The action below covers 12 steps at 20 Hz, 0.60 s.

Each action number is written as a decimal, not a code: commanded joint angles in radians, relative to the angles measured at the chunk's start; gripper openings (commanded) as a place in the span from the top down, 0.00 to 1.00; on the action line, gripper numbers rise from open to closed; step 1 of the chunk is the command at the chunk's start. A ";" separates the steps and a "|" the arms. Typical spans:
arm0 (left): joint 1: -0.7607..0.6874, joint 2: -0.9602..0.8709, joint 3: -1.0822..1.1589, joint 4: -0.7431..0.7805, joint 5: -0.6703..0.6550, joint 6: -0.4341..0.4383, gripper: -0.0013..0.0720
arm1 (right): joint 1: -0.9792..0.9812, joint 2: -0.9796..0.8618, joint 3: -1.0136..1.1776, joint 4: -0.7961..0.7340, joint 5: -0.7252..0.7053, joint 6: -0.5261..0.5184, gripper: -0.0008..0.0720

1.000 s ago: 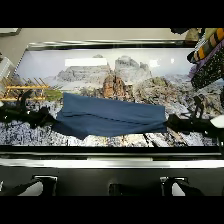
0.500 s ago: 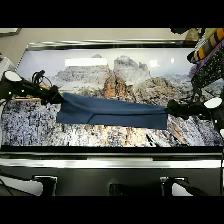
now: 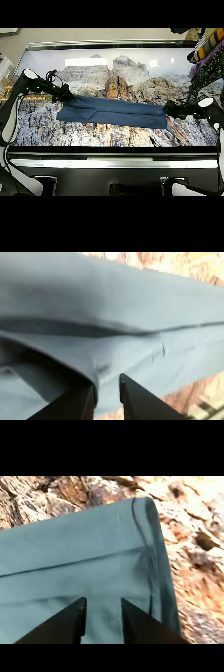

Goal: Fold the clothes and pants, and hang the long-sleeved shirts on hangers.

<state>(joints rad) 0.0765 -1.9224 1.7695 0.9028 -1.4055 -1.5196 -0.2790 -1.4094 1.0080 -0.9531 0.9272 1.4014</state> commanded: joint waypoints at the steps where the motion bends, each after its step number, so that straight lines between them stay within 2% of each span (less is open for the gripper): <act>1: 0.006 -0.005 0.083 0.045 -0.001 -0.026 0.63 | -0.057 -0.013 0.093 -0.002 0.106 0.018 0.48; 2: 0.011 0.006 0.124 0.084 -0.026 -0.026 0.55 | -0.096 -0.013 0.123 -0.001 0.142 0.017 0.43; 4: 0.013 0.038 0.213 0.204 -0.087 -0.029 0.54 | -0.177 -0.018 0.134 0.003 0.206 -0.003 0.26; 6: 0.011 0.084 0.255 0.288 -0.113 -0.045 0.54 | -0.229 -0.059 0.134 0.016 0.309 -0.060 0.14; 8: 0.011 0.136 0.255 0.307 -0.114 -0.046 0.54 | -0.242 -0.115 0.126 0.063 0.357 -0.126 0.11; 12: 0.011 0.191 0.255 0.307 -0.119 -0.053 0.54 | -0.234 -0.208 0.113 0.164 0.326 -0.169 0.10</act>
<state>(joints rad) 0.0868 -1.7710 2.0136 1.1790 -1.5127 -1.5677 -0.5030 -1.5578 1.1275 -0.8730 1.2339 1.2854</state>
